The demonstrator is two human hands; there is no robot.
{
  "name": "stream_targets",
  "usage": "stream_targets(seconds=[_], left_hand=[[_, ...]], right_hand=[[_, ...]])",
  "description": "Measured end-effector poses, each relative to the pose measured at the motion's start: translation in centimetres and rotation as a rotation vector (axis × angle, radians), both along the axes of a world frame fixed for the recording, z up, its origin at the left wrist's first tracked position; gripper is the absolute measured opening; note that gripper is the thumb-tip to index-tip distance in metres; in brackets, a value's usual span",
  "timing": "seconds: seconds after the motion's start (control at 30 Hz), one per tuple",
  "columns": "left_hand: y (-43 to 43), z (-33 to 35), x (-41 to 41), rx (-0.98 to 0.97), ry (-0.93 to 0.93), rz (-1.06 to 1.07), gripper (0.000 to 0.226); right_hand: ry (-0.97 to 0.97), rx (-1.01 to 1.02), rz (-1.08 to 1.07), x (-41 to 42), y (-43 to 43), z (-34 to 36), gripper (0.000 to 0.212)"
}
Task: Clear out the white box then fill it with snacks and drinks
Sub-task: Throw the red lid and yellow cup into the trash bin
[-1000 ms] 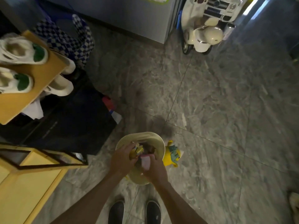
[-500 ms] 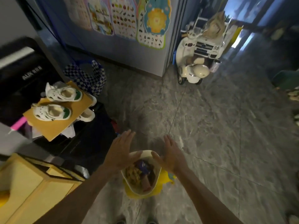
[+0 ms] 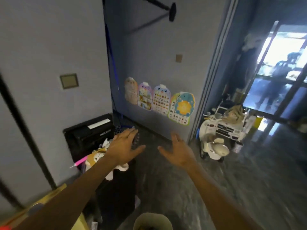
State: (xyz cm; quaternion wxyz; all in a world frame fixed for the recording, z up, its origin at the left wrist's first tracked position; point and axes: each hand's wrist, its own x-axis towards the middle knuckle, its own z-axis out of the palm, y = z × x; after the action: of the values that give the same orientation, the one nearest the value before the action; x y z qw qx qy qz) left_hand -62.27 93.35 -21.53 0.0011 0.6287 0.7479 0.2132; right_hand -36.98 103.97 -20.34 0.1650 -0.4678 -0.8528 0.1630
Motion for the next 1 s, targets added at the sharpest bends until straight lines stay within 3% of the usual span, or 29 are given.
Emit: stream_targets(seconds=[0.2, 0.43, 0.67, 1.0], left_hand=[[-8.9, 2.3, -6.8, 0.060, 0.073, 0.145, 0.086], [-22.3, 1.4, -16.6, -0.022, 0.062, 0.348, 0.094], [-35.8, -0.6, -23.4, -0.069, 0.009, 0.587, 0.085], [-41.9, -7.2, -27.9, -0.142, -0.144, 0.838, 0.089]], right_hand=[[0.027, -0.047, 0.167, -9.0, -4.8, 2.5, 0.112], [-0.019, -0.077, 0.364, -21.5, -14.1, 1.9, 0.106], [-0.102, -0.058, 0.533, -32.6, -23.3, -0.5, 0.102], [-0.226, -0.108, 0.787, -44.3, -27.4, -7.3, 0.102]])
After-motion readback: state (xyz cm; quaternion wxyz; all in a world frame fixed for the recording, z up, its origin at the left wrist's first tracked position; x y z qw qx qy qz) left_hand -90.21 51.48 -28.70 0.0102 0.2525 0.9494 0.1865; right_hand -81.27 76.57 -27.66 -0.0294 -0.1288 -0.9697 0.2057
